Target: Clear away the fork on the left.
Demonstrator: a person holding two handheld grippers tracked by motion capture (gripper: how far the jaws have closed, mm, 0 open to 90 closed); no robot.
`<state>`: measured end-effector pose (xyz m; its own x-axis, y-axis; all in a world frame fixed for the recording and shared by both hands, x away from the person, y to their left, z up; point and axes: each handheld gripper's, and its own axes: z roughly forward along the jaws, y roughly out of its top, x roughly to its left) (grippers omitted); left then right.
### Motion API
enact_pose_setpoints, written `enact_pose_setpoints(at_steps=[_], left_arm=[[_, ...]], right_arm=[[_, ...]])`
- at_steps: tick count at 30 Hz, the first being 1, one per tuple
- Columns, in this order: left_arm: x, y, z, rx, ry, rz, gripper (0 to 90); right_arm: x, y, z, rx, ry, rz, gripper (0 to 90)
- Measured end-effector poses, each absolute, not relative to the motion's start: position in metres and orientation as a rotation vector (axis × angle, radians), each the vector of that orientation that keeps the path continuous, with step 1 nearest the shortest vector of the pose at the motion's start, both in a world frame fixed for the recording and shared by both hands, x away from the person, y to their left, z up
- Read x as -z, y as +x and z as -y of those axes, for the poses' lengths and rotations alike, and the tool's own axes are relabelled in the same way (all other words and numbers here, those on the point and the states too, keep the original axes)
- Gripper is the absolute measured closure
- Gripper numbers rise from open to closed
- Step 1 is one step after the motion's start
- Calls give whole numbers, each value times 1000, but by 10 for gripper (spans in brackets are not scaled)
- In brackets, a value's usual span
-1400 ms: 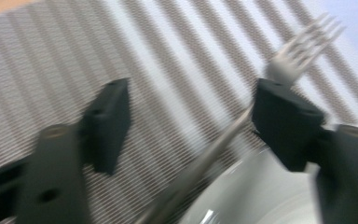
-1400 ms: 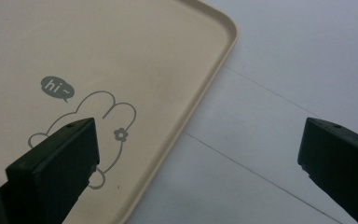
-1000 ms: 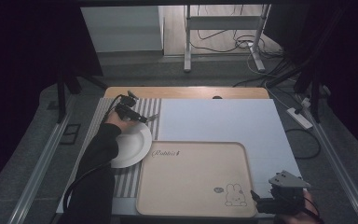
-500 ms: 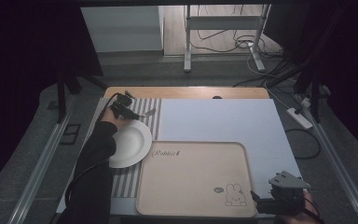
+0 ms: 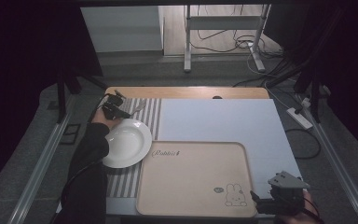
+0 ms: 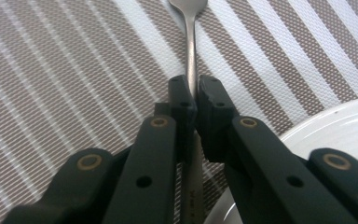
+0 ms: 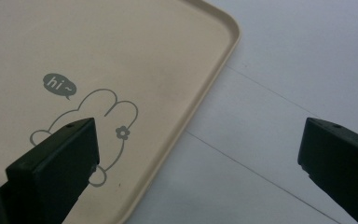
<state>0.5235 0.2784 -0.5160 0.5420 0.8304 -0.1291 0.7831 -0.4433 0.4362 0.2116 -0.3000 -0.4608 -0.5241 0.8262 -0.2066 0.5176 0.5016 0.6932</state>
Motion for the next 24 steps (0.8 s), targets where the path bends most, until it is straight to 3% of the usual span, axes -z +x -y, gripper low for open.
enact_pose_setpoints(at_steps=[12,24], left_arm=[[489,510,-314,-235,2333,-1363,842],[475,489,-314,-127,2311,-1300,841]], right_arm=[[461,212,299,-773,1100,-2222,0],[461,211,300,-777,1101,-2217,0]])
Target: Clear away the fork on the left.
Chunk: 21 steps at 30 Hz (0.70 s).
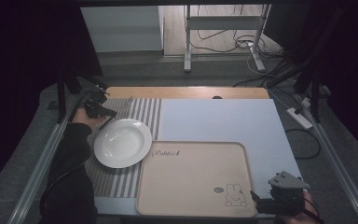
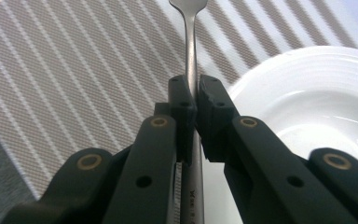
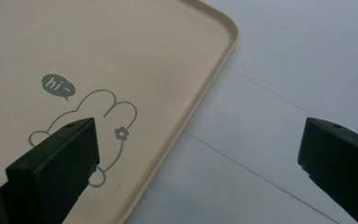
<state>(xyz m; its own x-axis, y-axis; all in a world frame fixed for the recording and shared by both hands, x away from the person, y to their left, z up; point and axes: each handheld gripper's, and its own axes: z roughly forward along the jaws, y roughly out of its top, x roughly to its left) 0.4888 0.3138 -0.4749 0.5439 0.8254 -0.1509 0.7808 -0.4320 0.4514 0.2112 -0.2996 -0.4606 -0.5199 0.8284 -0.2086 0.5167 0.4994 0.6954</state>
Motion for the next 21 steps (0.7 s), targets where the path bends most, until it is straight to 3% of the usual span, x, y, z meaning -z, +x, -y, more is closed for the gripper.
enact_pose_setpoints(at_steps=[21], left_arm=[[483,419,-273,-36,2303,-1179,841]], right_arm=[[461,211,299,-769,1091,-2217,0]])
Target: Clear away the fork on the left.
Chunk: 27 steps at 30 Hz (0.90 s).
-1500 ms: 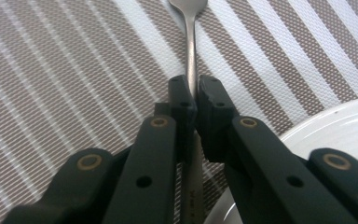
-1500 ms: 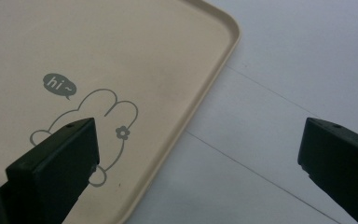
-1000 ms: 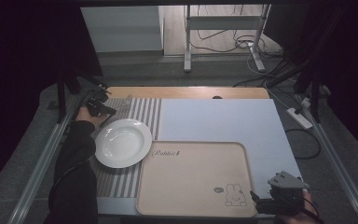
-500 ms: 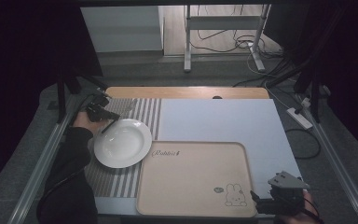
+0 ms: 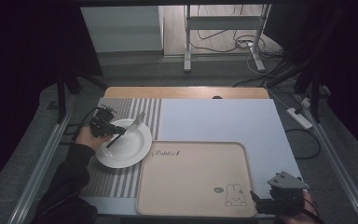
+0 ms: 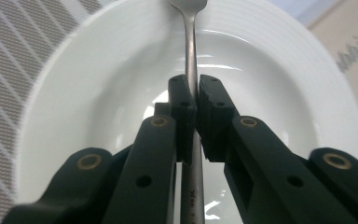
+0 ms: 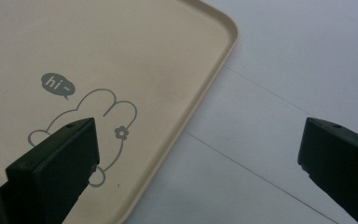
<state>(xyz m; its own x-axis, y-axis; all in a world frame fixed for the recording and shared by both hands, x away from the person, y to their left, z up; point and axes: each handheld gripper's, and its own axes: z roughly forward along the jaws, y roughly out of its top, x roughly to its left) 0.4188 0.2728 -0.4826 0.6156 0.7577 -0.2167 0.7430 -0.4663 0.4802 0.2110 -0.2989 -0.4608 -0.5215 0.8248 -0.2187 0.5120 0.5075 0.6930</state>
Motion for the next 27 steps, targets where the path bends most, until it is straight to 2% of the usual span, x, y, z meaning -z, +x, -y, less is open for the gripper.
enact_pose_setpoints(at_steps=[19,27], left_arm=[[481,370,-240,9,2309,-1124,840],[482,348,-214,34,2336,-1079,840]], right_arm=[[461,210,299,-774,1073,-2222,0],[461,209,298,-774,1065,-2223,0]])
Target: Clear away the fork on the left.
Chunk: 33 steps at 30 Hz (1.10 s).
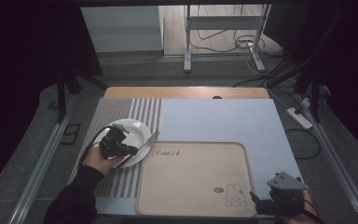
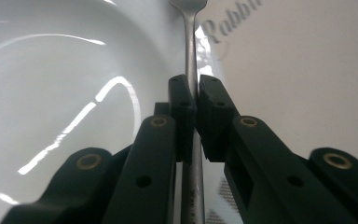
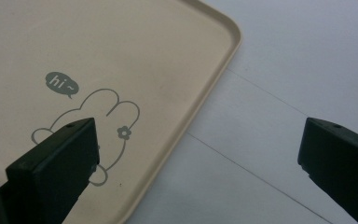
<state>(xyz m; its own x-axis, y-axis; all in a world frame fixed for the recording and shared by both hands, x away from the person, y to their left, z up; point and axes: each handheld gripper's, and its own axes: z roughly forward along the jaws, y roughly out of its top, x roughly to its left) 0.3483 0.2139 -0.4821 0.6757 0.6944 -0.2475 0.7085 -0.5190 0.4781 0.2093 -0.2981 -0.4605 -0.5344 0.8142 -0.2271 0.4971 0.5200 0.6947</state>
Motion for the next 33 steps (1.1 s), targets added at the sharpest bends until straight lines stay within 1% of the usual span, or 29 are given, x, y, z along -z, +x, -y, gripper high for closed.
enact_pose_setpoints(at_steps=[6,23,33], left_arm=[[485,335,-195,60,2350,-1070,839],[493,295,-140,116,2402,-968,840],[506,284,-119,143,2472,-940,836]], right_arm=[[461,209,298,-774,1061,-2224,0],[461,209,298,-771,1050,-2227,0],[461,208,298,-772,1046,-2233,0]])
